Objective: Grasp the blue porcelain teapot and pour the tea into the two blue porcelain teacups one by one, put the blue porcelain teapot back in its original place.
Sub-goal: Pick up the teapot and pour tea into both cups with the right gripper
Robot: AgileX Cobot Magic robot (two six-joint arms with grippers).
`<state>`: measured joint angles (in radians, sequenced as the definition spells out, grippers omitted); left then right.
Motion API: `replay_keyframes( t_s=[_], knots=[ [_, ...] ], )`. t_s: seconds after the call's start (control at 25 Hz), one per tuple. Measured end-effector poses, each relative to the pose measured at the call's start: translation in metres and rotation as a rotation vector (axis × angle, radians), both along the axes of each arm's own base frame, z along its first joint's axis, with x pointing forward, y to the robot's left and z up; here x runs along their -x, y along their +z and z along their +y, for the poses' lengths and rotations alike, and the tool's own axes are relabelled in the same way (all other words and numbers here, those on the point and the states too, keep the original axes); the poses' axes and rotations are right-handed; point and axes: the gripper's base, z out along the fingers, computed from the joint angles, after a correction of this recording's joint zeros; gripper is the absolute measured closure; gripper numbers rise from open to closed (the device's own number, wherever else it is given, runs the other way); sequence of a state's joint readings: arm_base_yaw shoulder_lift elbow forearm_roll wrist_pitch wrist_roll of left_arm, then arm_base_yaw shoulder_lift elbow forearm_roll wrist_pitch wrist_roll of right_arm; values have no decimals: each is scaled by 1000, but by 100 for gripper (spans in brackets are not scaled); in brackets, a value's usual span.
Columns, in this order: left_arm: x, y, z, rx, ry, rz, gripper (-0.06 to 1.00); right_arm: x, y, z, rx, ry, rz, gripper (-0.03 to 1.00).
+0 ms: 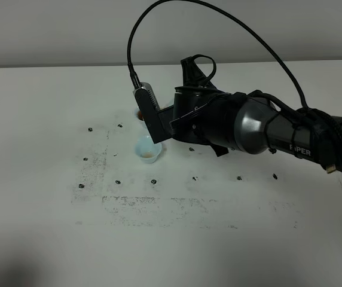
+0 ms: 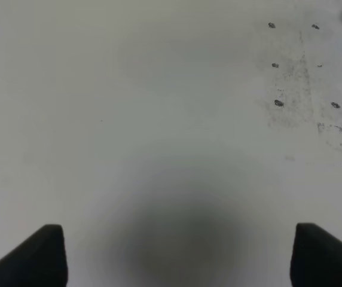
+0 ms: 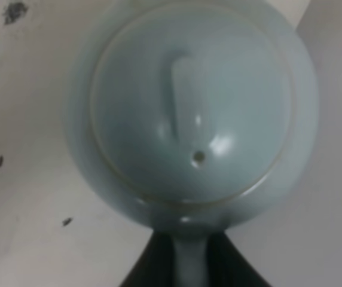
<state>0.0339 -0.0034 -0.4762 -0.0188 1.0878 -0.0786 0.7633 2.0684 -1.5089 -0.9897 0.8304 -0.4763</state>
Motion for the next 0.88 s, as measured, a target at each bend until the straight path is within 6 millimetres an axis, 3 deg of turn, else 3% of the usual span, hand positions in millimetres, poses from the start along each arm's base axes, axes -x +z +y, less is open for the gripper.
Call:
replay_keyframes(
  t_s=[0.88],
  knots=[
    [0,0,0,0,0,0,22,14,5,13,53,0,-48,92]
  ],
)
